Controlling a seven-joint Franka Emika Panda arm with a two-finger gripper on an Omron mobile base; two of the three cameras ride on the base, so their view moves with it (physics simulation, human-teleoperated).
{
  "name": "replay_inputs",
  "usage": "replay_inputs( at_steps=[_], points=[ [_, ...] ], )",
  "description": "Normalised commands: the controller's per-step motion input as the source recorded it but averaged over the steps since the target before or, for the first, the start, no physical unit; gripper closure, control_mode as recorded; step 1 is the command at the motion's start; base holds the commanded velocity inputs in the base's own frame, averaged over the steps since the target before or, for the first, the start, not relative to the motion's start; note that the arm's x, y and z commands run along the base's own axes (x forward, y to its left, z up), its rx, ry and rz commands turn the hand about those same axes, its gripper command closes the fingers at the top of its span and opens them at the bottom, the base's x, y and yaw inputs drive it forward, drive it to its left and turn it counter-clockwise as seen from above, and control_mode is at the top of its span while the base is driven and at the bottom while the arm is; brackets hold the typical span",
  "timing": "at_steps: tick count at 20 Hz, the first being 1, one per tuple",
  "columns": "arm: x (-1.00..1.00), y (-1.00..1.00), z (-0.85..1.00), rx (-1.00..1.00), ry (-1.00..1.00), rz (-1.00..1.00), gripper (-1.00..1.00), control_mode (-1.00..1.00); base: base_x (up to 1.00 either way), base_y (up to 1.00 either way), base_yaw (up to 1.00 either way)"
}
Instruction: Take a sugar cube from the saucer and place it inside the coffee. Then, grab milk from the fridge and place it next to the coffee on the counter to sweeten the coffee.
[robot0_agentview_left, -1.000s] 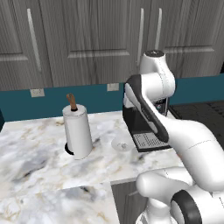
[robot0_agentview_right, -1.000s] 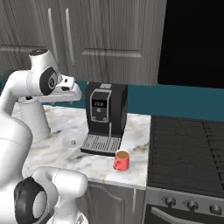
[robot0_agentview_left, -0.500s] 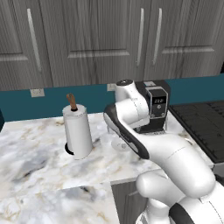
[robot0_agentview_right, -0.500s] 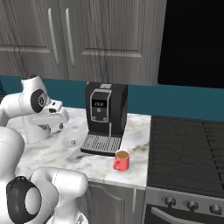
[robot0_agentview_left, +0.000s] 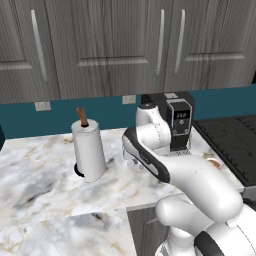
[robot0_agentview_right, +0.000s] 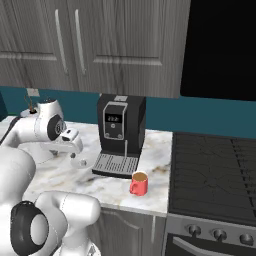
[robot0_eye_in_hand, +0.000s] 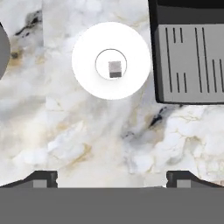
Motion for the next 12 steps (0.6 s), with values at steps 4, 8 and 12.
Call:
replay_inputs(
  at_steps=[4, 8, 12],
  points=[
    [0.37, 0.0, -0.48, 0.0, 0.0, -0.08, -1.0, -1.0, 0.0, 0.0, 0.0],
    [0.54, 0.0, -0.23, 0.01, 0.0, -0.12, -1.0, -1.0, 0.0, 0.0, 0.0],
    [0.47, 0.0, -0.24, 0.0, 0.0, -0.06, -1.0, -1.0, 0.0, 0.0, 0.0]
  ],
)
